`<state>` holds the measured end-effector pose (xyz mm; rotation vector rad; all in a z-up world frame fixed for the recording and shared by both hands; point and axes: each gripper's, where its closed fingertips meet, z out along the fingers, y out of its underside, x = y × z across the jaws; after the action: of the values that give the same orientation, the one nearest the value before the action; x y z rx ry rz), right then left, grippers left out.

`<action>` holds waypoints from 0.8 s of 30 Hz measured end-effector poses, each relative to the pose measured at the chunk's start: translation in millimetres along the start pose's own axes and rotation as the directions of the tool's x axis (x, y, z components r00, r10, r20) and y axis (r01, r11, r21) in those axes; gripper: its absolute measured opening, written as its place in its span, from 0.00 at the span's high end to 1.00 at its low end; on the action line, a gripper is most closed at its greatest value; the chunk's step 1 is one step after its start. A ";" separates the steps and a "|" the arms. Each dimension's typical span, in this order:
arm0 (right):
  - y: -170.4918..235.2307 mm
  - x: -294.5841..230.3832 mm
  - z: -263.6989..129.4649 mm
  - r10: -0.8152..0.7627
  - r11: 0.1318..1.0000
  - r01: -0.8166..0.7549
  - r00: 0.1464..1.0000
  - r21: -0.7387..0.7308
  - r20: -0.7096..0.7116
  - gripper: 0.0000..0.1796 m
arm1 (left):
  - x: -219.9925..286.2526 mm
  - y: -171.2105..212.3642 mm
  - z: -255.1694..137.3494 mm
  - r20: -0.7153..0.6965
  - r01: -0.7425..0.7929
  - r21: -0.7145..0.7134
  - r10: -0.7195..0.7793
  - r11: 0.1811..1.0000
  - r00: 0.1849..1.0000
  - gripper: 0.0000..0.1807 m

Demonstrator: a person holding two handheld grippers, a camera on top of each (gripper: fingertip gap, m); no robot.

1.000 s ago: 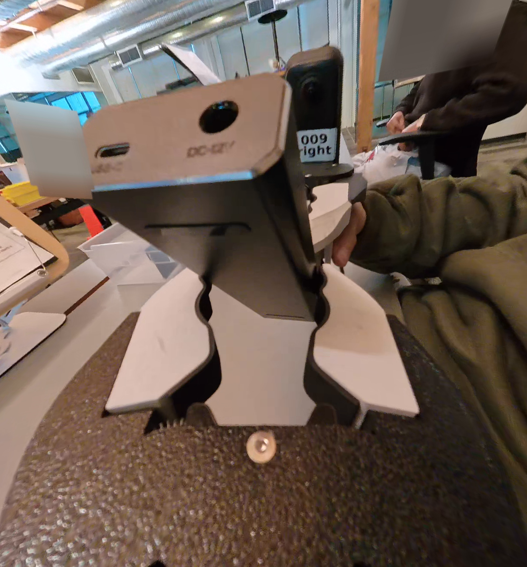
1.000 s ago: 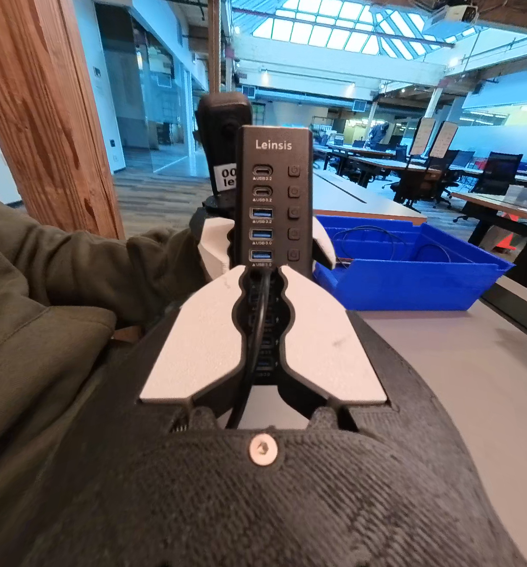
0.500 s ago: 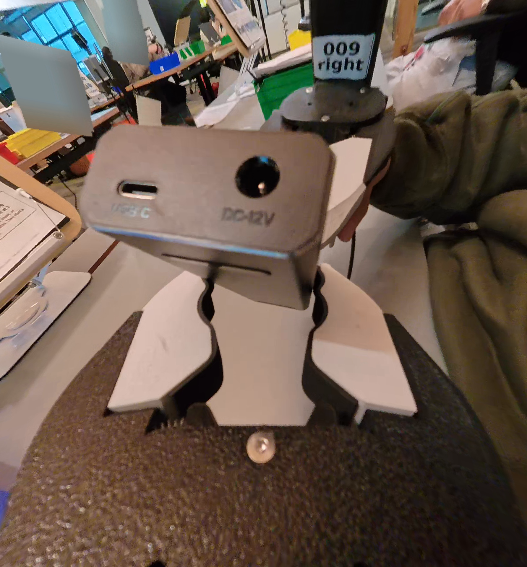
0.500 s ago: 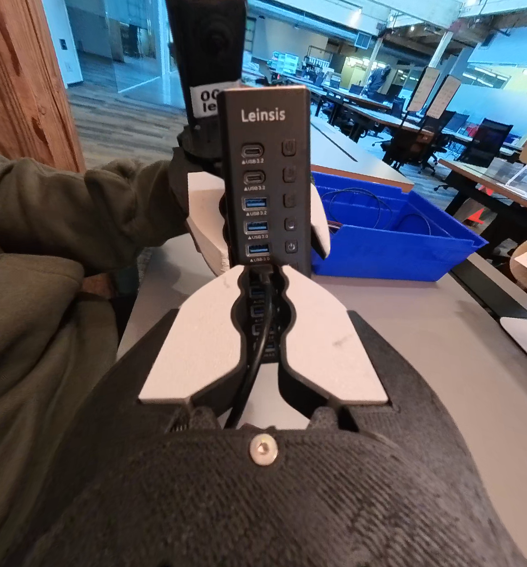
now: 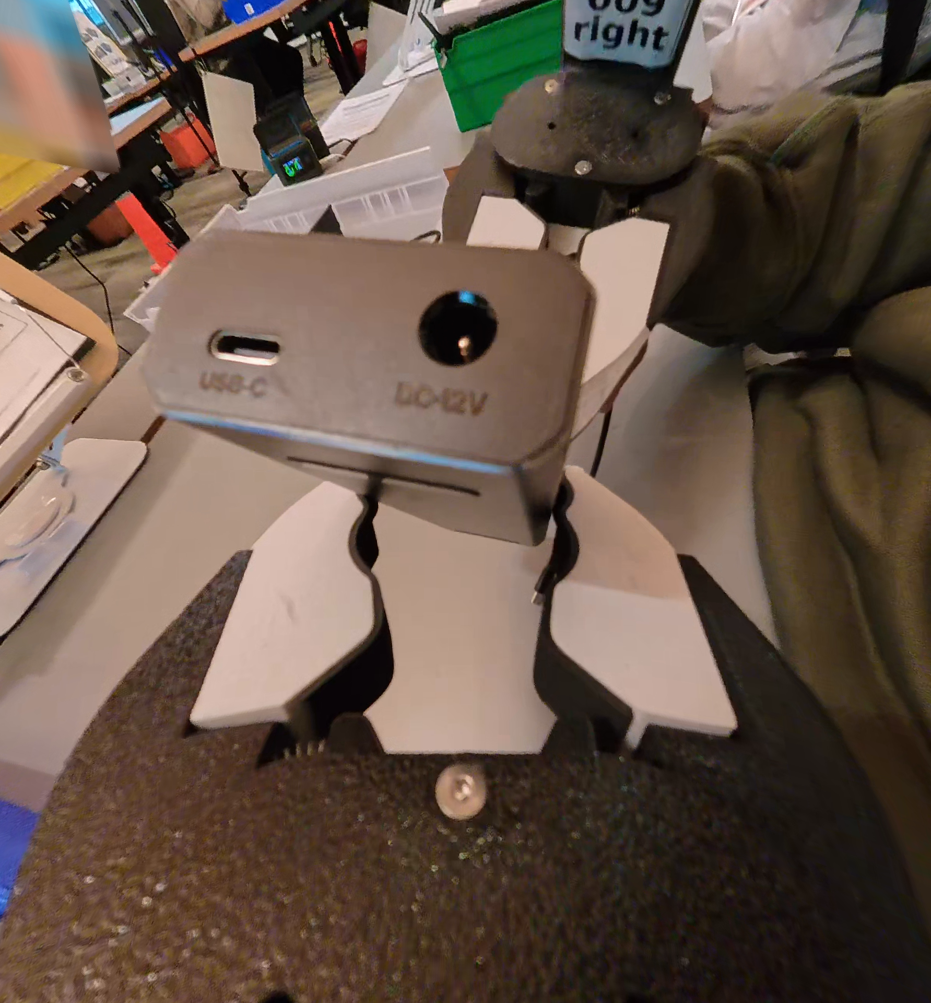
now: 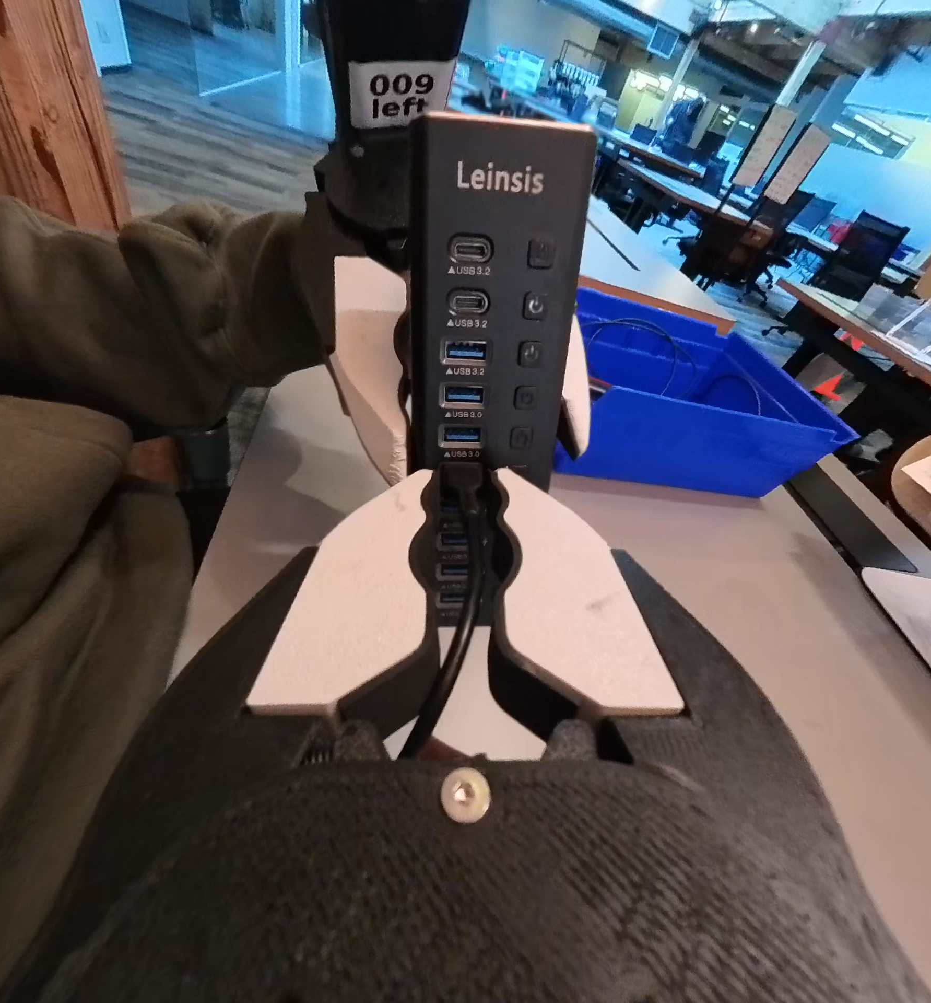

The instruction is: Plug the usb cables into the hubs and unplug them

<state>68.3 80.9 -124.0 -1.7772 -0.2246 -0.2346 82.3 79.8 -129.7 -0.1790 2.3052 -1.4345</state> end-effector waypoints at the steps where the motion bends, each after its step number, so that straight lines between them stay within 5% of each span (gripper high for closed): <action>1: -3.0 -0.1 -0.1 0.013 0.999 -0.013 1.000 0.032 0.006 0.91 | -0.5 -2.2 -1.2 0.002 -0.002 0.015 0.002 1.000 1.000 0.66; 7: -28.6 -6.2 -3.7 0.175 0.925 -0.211 0.975 0.316 0.138 0.91 | 6.7 -31.5 -13.5 -0.066 0.051 0.220 -0.037 0.974 0.997 0.66; 12: -45.5 -9.1 -8.5 0.197 0.882 -0.260 0.961 0.394 0.193 0.91 | 10.5 -53.3 -22.1 -0.143 0.137 0.392 -0.087 0.910 0.986 0.65; 24: -47.8 -6.7 -10.3 0.196 0.878 -0.253 0.964 0.406 0.177 0.91 | 12.8 -50.4 -16.9 -0.187 0.186 0.364 -0.124 0.913 0.975 0.66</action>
<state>48.3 80.8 -79.0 -1.3655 -0.1463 0.0979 58.3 66.5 -82.4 -0.1375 2.1161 -2.0130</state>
